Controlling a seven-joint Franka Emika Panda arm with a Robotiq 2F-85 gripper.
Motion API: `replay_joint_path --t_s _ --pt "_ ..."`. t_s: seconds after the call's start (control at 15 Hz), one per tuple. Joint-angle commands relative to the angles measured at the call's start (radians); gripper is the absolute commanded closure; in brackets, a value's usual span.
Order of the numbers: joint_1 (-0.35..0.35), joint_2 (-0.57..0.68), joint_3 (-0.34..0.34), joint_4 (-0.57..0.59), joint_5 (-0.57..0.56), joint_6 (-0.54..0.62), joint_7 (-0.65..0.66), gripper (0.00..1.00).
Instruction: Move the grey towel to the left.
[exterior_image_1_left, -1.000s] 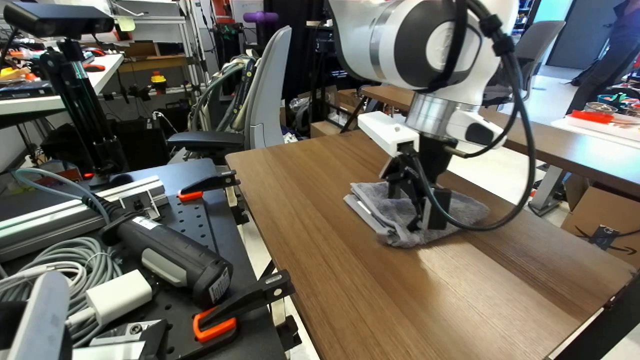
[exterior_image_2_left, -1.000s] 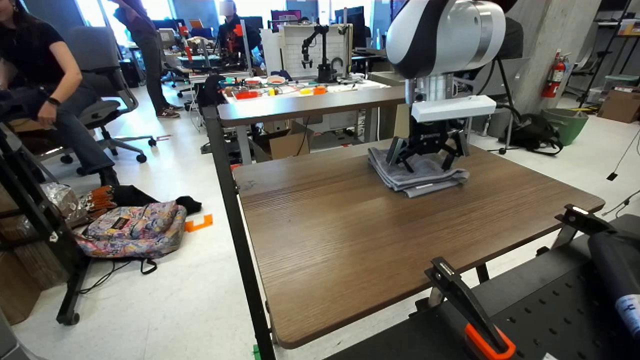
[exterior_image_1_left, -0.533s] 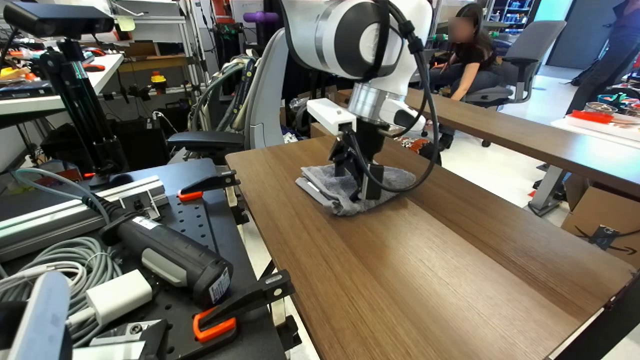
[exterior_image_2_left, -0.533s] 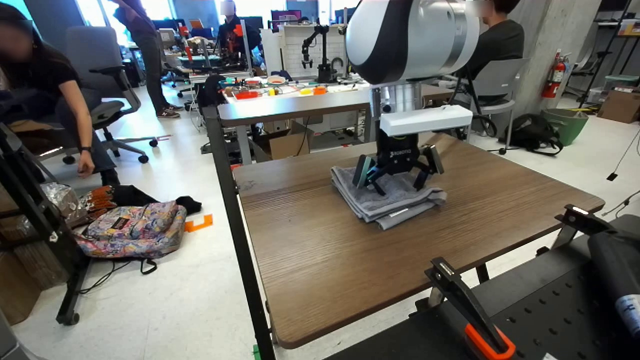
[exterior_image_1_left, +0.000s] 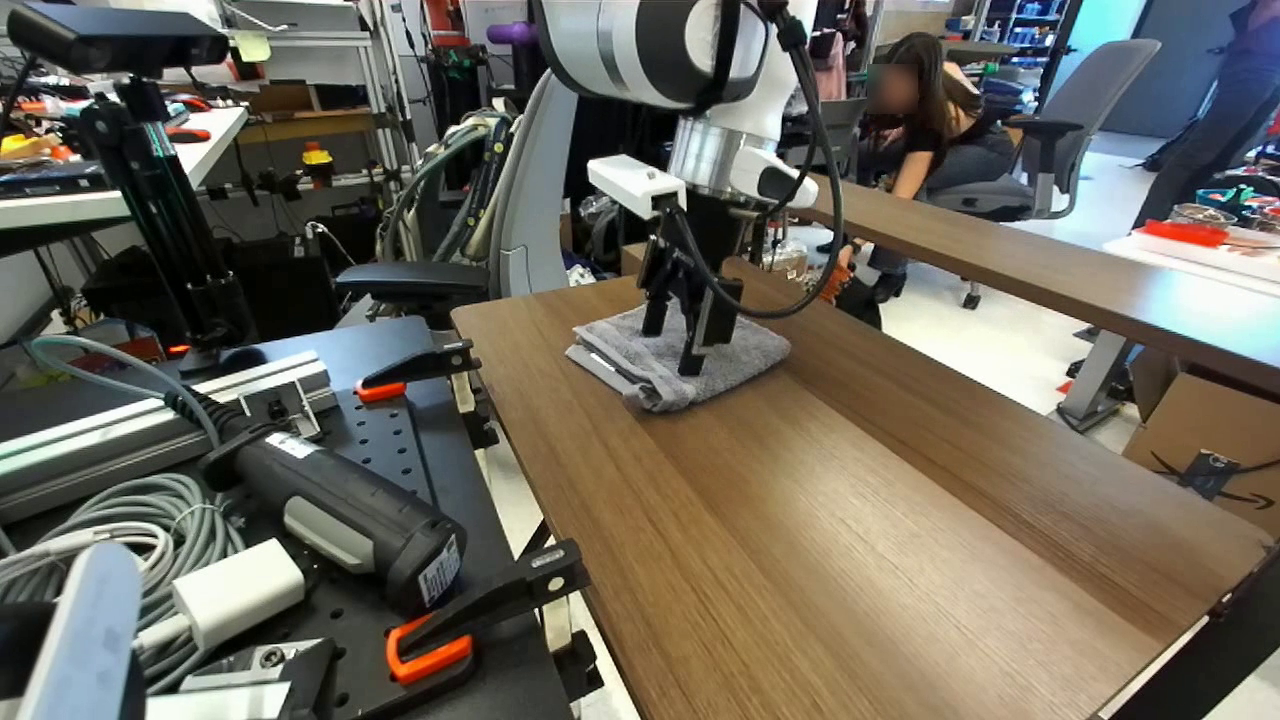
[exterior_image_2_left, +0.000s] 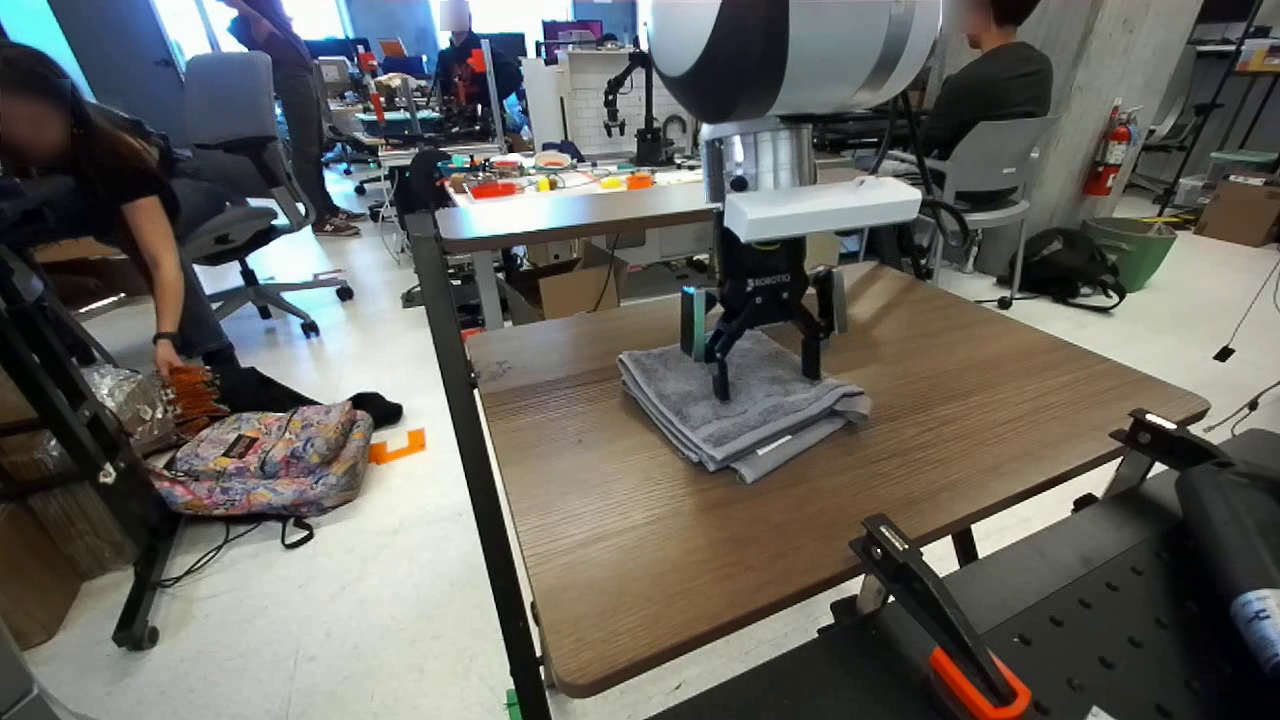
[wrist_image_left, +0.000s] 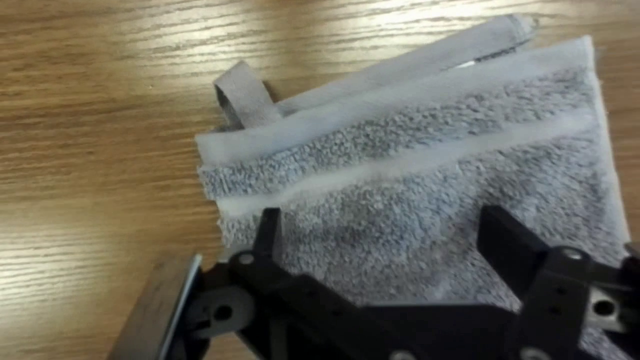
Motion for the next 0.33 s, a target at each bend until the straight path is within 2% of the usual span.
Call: replay_joint_path --t_s 0.0,0.13,0.2,0.27 --pt "0.023 -0.139 -0.008 -0.065 0.002 0.004 0.047 0.0" --pt "0.014 -0.211 -0.005 -0.098 0.014 -0.014 0.059 0.0" --pt "0.013 -0.115 -0.001 -0.022 0.002 -0.005 0.04 0.0" --pt "0.012 -0.141 -0.001 -0.032 0.001 -0.009 0.042 0.0"
